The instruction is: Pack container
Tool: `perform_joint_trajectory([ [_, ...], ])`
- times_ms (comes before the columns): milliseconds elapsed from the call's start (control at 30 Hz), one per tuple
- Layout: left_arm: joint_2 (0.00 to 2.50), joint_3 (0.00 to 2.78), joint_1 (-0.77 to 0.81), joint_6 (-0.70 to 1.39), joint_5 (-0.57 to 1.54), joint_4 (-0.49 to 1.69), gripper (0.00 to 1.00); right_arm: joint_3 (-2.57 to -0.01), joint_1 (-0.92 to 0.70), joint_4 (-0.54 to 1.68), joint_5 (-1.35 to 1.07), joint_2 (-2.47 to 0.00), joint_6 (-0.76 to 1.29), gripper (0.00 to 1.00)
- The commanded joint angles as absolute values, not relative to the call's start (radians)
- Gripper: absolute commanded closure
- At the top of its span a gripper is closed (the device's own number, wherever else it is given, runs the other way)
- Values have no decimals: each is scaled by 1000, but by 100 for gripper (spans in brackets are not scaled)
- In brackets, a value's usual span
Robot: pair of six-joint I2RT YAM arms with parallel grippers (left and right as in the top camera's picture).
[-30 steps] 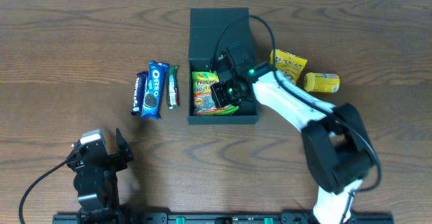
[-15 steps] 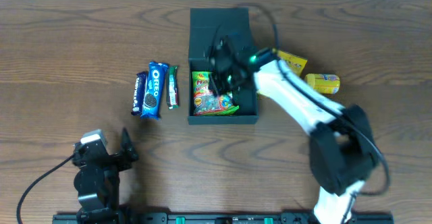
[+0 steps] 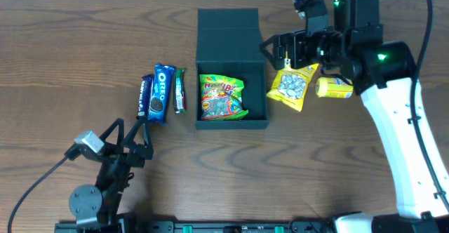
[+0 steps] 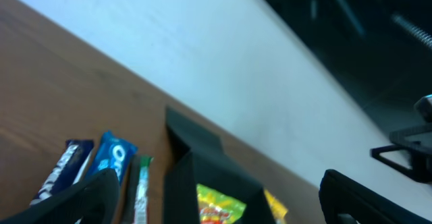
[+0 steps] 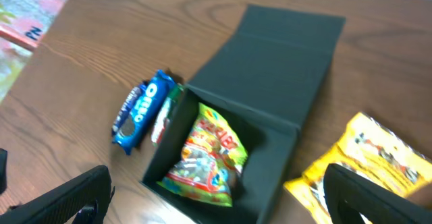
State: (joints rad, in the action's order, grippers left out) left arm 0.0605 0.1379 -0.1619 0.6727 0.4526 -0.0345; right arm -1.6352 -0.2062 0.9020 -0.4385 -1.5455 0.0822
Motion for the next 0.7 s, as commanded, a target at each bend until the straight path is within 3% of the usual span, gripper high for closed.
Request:
perform_joint_trajectory([
  [0, 184, 215, -162, 551, 492, -41, 4, -1628, -178, 910, -445, -1556, 43, 1],
  [167, 577, 443, -162, 327, 525, 38, 4, -1627, -176, 900, -430, -1557, 24, 1],
  [400, 1104, 843, -134, 10, 501, 413, 4, -1627, -176, 902, -385, -1557, 24, 1],
  [533, 1342, 1026, -36, -107, 348, 570, 5, -1627, -176, 902, -363, -1557, 24, 1],
  [667, 1493, 1076, 40, -127, 235, 545, 5, -1627, -176, 903, -363, -1557, 24, 1],
])
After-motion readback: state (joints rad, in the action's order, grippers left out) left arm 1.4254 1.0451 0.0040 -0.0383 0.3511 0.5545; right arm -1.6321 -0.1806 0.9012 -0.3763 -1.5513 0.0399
